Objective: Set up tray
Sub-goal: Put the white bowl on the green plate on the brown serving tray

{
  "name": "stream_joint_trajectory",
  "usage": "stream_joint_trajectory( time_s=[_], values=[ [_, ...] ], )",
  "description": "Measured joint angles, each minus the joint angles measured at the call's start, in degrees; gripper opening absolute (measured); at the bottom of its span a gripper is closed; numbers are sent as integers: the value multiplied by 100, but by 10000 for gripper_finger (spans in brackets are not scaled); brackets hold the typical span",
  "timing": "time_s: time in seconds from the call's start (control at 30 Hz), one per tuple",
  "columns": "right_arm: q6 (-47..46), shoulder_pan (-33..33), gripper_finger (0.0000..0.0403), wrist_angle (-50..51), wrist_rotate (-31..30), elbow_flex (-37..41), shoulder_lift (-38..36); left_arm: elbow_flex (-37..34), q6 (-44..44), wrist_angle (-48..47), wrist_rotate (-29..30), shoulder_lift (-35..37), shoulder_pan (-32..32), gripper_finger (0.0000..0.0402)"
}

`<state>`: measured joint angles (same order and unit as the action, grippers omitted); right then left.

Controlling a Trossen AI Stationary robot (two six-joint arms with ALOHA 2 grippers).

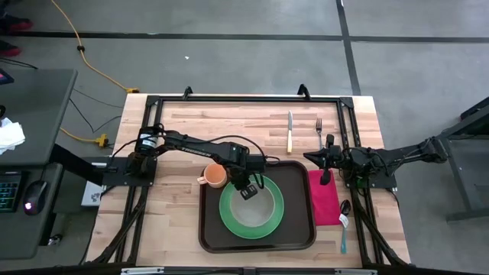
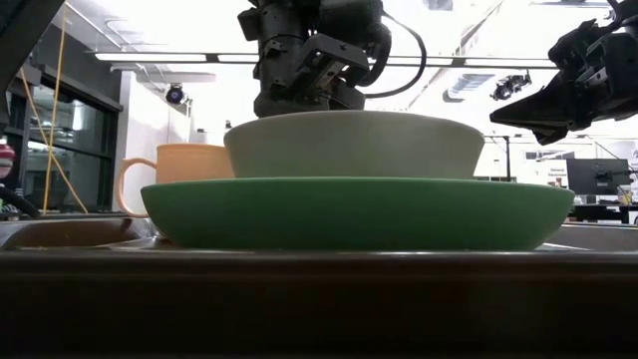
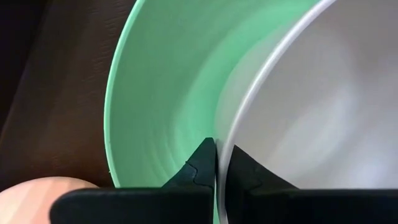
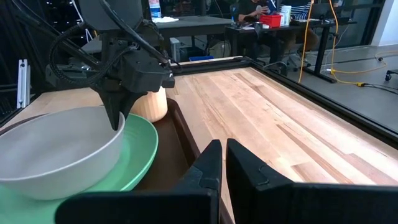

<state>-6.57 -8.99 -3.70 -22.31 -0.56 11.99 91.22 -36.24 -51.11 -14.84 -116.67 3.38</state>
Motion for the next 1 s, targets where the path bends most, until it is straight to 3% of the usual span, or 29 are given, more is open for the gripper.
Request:
stream_joint_trajectory(
  time_s=[0.5,1.0],
  values=[
    [-2,2,0,0,0,0,0,2,-21,-1,-105,56,-1,66],
    [-2,2,0,1,0,0,-4,3,-110,-224,314,475,-2,63]
  ],
)
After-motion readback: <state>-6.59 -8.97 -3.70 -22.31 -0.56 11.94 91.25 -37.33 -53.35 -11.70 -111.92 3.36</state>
